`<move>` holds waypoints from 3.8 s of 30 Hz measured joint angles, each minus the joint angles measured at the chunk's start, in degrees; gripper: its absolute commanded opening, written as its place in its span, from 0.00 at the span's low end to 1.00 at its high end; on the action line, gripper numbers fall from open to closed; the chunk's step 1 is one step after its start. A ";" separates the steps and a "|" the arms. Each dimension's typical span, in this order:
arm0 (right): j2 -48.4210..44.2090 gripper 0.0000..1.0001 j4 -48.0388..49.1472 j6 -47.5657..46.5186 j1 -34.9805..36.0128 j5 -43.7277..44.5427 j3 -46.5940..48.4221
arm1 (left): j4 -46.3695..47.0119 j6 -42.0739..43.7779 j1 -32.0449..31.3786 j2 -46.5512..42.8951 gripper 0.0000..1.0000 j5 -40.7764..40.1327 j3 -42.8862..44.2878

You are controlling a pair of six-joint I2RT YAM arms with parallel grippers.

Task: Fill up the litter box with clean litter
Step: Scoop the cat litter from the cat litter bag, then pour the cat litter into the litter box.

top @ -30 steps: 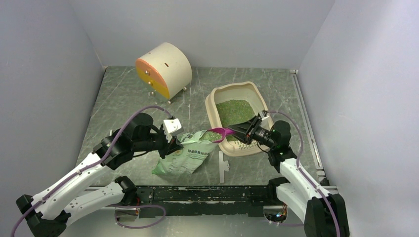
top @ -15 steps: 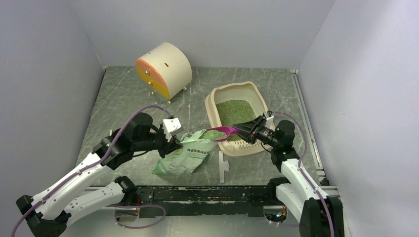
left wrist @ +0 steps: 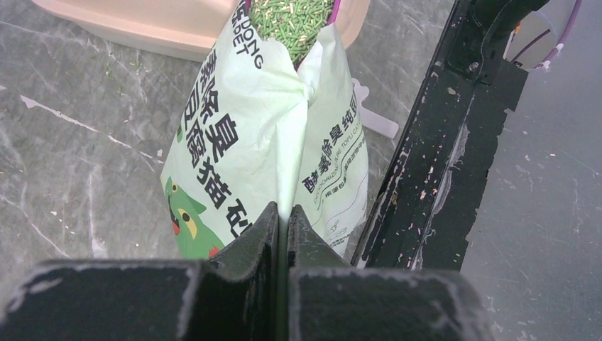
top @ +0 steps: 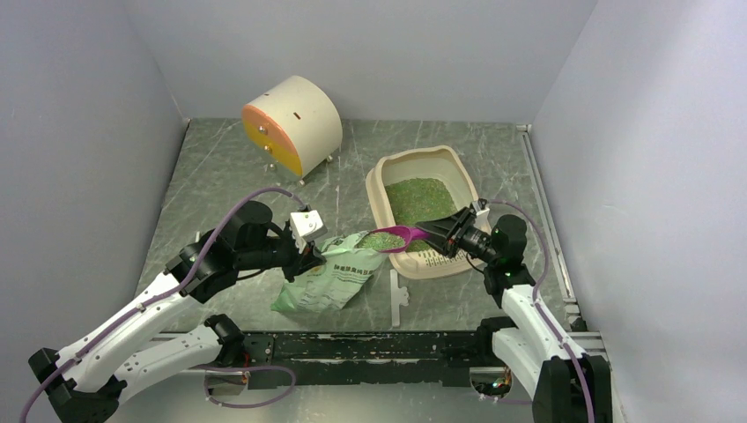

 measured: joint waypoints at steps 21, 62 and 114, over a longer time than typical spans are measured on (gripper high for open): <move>-1.42 0.00 -3.45 0.04 -5.68 -3.17 0.96 | 0.04 0.00 0.00 -0.35 0.05 -1.90 0.00; 7.43 0.00 -17.66 -18.47 -27.28 3.45 14.29 | 0.02 0.04 0.00 -1.70 0.05 -2.95 -0.37; -7.87 0.00 -43.15 -39.10 -9.27 52.39 25.68 | 0.20 0.02 0.00 -3.56 0.05 -4.59 -1.07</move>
